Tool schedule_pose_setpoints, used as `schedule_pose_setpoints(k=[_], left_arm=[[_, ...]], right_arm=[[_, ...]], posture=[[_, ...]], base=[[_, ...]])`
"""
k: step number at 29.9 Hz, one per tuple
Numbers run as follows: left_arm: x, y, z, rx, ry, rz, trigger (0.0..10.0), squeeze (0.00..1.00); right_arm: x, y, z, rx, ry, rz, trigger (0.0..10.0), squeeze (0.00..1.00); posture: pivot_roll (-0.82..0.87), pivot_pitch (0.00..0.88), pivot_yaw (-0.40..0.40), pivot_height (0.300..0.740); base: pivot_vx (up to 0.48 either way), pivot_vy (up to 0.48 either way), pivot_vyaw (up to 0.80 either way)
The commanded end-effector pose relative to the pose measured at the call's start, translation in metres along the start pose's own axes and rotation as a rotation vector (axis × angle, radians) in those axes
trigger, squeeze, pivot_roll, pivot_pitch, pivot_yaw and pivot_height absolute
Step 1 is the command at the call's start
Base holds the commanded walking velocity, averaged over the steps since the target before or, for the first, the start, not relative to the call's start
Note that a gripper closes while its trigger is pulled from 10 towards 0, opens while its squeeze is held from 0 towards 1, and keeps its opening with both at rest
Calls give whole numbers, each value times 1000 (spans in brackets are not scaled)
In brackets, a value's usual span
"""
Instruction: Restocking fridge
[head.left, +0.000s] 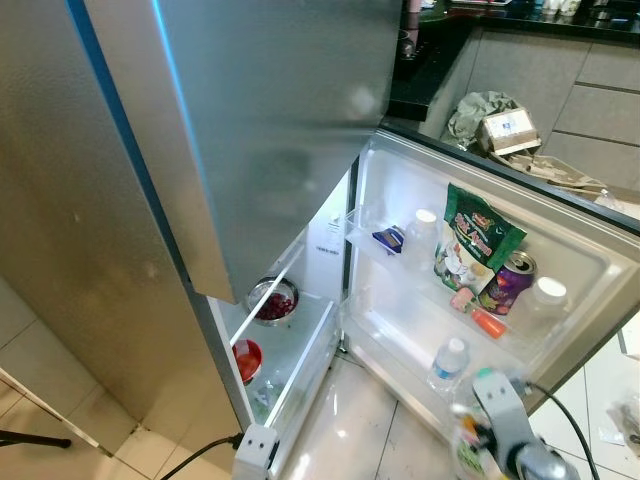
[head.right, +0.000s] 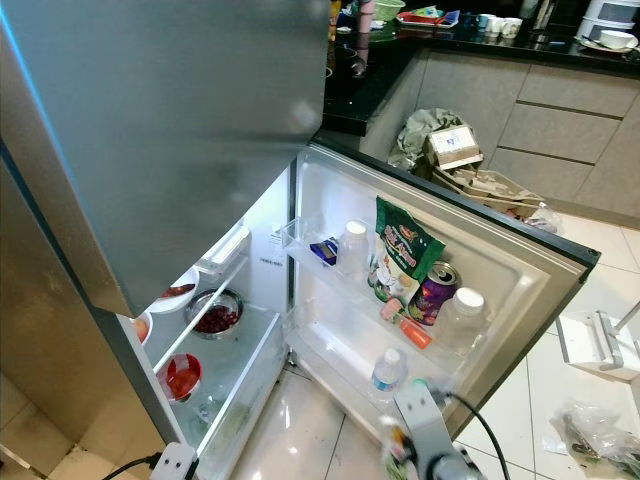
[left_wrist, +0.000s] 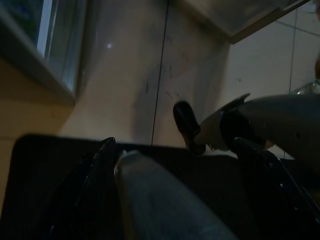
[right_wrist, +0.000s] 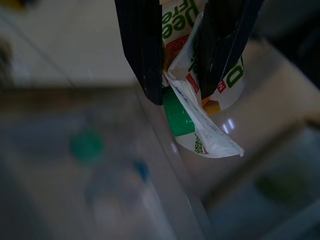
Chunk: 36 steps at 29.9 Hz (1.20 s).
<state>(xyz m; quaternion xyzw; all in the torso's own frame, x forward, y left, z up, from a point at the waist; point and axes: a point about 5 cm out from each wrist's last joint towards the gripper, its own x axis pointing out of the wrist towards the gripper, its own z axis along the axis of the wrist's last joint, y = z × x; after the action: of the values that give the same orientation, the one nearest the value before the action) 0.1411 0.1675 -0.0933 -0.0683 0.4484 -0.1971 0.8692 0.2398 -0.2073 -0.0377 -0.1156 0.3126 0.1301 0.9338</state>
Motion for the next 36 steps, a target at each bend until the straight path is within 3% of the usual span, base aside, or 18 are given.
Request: schedule_pose_setpoints(k=[1, 4, 7, 11, 14, 19, 30, 31, 36], left_arm=[[-4, 6, -6, -16, 24, 29, 10000, 0], [-6, 5, -12, -29, 43, 37, 10000, 0], [-6, 5, -14, -36, 51, 39, 10000, 0], [-7, 5, -16, -45, 55, 44, 10000, 0], [-8, 6, -19, -53, 63, 47, 10000, 0], [-8, 5, -19, -57, 62, 45, 10000, 0], [-7, 4, -17, -57, 54, 36, 10000, 0], [-7, 4, -18, -56, 53, 33, 10000, 0], [-7, 4, -18, -57, 52, 31, 10000, 0]], right_arm=[[2, 3, 11, 33, -61, 53, 10000, 0], [9, 15, 38, 82, -184, 203, 10000, 0], [10, 19, 54, 60, -256, 279, 10000, 0], [11, 19, 66, 33, -306, 297, 10000, 0], [11, -1, 98, -70, -400, 160, 10000, 0], [10, -22, 114, -168, -394, 20, 10000, 0], [7, -46, 116, -286, -319, -112, 10000, 0], [2, -61, 112, -347, -278, -186, 10000, 0], [-4, -77, 109, -365, -253, -265, 10000, 0]], posture=[[-6, 0, -51, 740], [-6, 0, -51, 740], [-4, 0, -54, 740], [-4, 0, -54, 740], [-7, 0, -54, 740], [-11, 0, -55, 740], [-9, 0, -58, 740], [-5, 0, -57, 740], [-3, 0, -58, 740]], base=[[0, 0, 0], [0, 0, 0], [0, 0, 0], [0, 0, 0], [0, 0, 0], [0, 0, 0], [0, 0, 0], [0, 0, 0], [0, 0, 0]])
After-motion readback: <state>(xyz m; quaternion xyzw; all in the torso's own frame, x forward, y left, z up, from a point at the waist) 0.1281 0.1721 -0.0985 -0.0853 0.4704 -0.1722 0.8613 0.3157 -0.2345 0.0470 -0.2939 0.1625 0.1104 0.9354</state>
